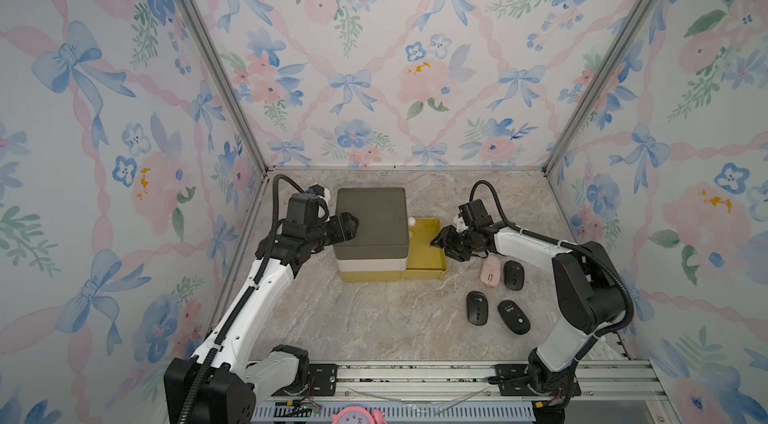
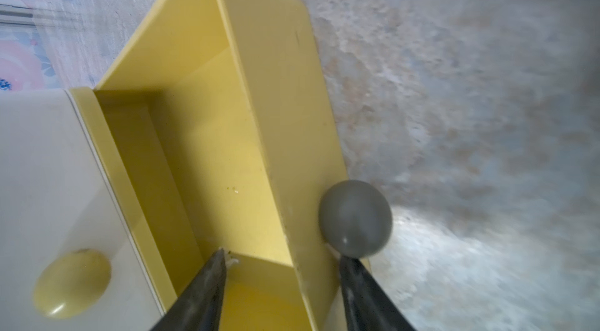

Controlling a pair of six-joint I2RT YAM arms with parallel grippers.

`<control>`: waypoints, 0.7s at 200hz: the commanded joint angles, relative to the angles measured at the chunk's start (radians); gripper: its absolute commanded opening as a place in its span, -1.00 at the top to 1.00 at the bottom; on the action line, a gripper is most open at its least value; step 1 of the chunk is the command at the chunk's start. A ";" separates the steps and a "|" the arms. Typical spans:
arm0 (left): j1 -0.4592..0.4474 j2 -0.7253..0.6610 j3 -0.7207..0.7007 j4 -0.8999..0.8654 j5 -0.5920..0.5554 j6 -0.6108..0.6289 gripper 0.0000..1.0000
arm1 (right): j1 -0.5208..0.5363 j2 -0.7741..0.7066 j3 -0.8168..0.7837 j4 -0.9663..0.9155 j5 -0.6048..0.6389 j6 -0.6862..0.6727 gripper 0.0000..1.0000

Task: Take the mice out of the drawer
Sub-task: Close the drawer of the storage box.

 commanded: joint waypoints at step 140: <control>-0.010 0.048 -0.037 0.067 0.106 0.015 -0.56 | -0.005 -0.057 -0.108 0.193 -0.110 0.131 0.07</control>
